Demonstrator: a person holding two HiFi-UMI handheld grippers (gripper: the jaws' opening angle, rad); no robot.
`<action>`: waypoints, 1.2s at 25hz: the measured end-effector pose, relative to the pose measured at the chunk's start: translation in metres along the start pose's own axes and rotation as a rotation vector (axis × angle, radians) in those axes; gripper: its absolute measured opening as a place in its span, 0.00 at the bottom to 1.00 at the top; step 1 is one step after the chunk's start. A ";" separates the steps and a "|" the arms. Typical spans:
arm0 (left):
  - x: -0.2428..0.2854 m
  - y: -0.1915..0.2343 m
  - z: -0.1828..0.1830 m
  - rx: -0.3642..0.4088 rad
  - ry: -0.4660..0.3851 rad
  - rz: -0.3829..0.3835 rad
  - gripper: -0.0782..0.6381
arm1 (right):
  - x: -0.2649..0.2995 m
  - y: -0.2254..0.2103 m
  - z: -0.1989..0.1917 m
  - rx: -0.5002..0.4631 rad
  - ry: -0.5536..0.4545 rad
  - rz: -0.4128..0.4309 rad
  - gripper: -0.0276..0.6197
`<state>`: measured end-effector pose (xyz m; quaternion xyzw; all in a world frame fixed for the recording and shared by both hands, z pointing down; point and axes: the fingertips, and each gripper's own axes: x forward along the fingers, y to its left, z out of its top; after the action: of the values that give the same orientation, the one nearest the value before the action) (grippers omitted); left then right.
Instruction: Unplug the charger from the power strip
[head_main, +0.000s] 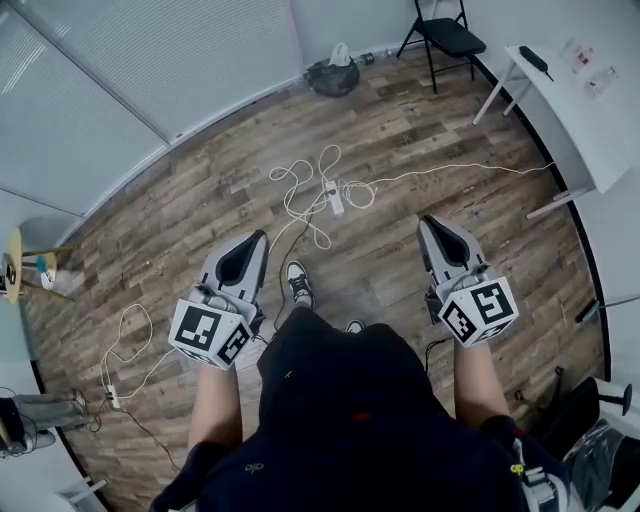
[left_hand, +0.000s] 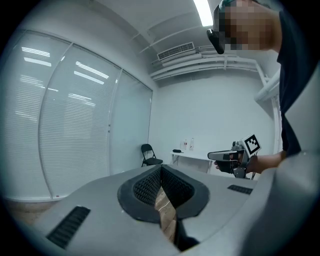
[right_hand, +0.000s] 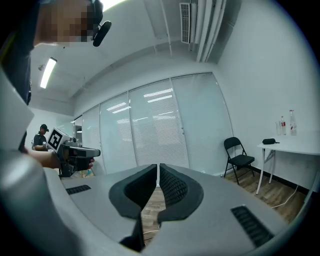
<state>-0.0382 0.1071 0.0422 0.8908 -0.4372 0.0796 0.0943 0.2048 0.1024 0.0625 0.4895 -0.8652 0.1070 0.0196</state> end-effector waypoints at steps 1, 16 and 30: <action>0.009 0.005 0.000 0.001 0.003 -0.015 0.14 | 0.006 -0.005 0.000 0.003 0.004 -0.015 0.09; 0.128 0.199 -0.012 -0.012 0.103 -0.165 0.13 | 0.214 -0.014 -0.017 0.014 0.122 -0.122 0.09; 0.294 0.297 -0.144 -0.065 0.201 -0.166 0.13 | 0.361 -0.099 -0.177 -0.036 0.297 -0.165 0.09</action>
<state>-0.1042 -0.2615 0.2770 0.9079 -0.3528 0.1463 0.1727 0.0889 -0.2156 0.3017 0.5373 -0.8114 0.1607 0.1645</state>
